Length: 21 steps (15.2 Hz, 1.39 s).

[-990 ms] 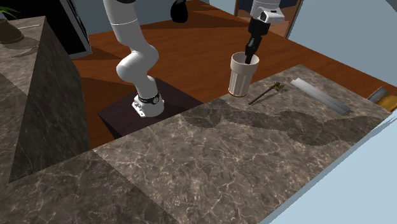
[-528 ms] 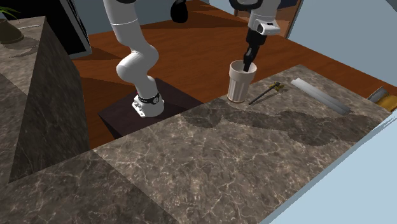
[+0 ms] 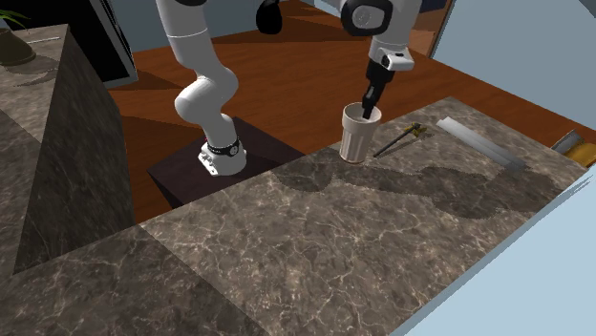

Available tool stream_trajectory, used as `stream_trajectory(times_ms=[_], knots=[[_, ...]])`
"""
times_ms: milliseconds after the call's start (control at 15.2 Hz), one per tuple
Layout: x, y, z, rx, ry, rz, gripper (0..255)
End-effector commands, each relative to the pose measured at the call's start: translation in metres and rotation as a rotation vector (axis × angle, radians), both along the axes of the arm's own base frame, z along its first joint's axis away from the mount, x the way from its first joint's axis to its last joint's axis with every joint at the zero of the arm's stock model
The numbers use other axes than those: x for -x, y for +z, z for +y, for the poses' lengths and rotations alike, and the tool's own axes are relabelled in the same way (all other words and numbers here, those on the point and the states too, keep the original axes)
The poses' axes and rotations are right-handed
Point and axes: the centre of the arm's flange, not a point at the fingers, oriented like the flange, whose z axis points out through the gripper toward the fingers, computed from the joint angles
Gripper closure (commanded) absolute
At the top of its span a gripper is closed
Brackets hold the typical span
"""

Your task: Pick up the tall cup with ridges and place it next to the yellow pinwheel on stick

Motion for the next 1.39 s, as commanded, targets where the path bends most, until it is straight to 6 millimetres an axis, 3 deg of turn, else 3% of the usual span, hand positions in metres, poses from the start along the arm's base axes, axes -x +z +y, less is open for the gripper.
stream_trajectory(times_ms=[0, 858, 1320], knots=[[0.000, -0.010, 0.001, -0.001, 0.000, -0.001, 255], [0.000, -0.080, 0.001, -0.001, 0.000, -0.001, 255], [0.000, -0.080, 0.001, -0.001, 0.000, -0.001, 255]])
